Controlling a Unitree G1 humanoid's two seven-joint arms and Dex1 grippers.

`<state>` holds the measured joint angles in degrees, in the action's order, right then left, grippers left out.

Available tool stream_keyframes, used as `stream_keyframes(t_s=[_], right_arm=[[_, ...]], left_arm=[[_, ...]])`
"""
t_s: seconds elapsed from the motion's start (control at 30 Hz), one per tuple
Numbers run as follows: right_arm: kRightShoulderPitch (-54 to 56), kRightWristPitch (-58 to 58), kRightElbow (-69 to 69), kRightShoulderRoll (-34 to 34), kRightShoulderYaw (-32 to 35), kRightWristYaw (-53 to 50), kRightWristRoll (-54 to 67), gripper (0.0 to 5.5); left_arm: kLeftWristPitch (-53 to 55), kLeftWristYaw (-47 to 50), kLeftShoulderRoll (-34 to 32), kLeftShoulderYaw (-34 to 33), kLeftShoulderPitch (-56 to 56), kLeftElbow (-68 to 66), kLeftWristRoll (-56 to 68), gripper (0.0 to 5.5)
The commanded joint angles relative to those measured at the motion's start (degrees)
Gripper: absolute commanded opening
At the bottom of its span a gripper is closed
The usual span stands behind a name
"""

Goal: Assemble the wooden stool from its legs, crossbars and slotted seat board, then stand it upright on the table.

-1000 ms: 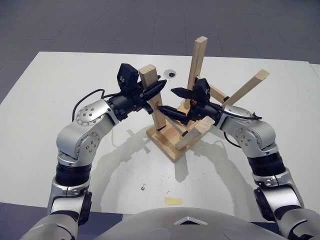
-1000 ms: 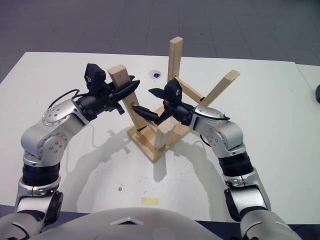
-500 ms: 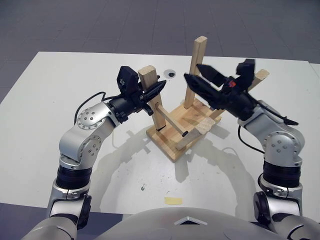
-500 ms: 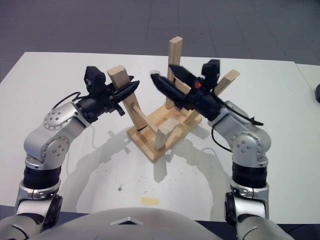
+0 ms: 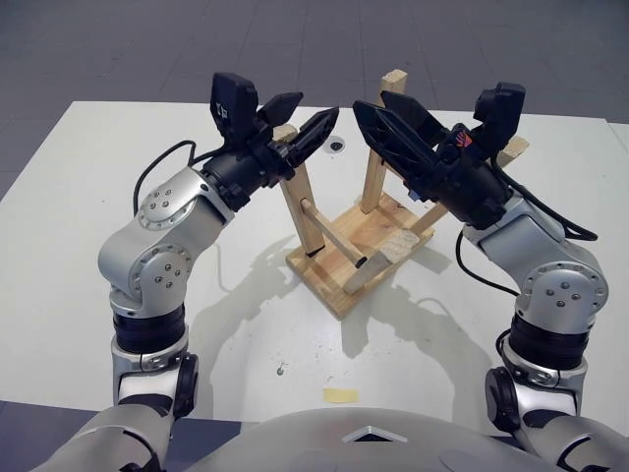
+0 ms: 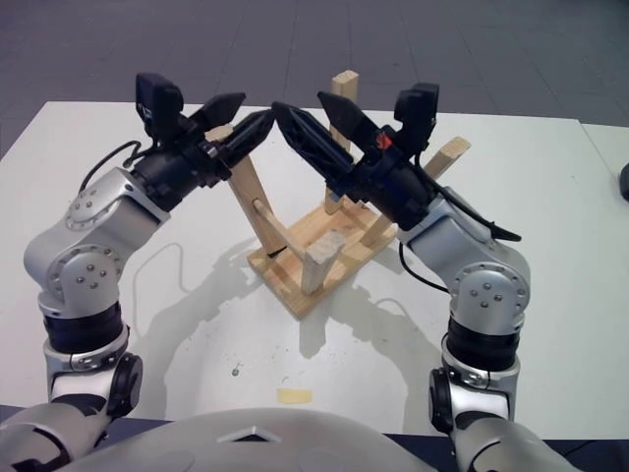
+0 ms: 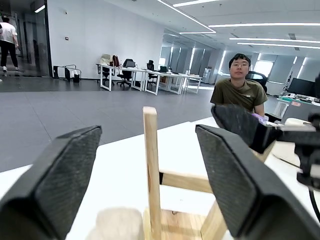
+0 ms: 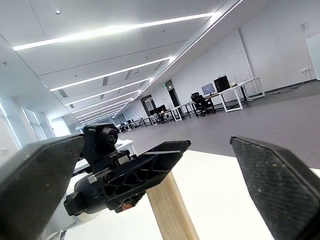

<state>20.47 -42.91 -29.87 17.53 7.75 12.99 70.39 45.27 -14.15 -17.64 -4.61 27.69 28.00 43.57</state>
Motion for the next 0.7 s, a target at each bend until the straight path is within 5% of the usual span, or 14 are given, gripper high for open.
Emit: stream_keyframes(t_s=[0.03, 0.2, 0.3, 0.5, 0.7], right_arm=[[2.39, 0.94, -0.69, 0.37, 0.90, -1.55, 0.76, 5.40], [5.86, 2.91, 0.02, 0.89, 3.67, -3.95, 1.17, 5.40], [6.17, 3.39, 0.30, 0.69, 4.41, -4.75, 2.57, 5.40], [2.93, 3.17, 0.77, 1.96, 5.05, -5.36, 1.94, 5.40], [2.42, 3.79, 1.14, 2.35, 5.68, -6.02, 2.01, 5.40]], left_arm=[[-2.01, -0.60, -2.71, -2.91, 12.55, -3.79, -1.23, 4.12], [-7.92, -2.90, -1.37, -2.97, 23.28, -14.01, -4.30, 4.96], [-8.22, -5.92, 0.49, 1.05, 18.33, -19.09, -6.04, 5.38], [-5.02, -8.16, 1.94, 9.11, 0.17, -17.26, -7.93, 5.38], [-4.89, -6.12, 1.81, 5.80, 0.88, -15.39, -7.14, 5.38]])
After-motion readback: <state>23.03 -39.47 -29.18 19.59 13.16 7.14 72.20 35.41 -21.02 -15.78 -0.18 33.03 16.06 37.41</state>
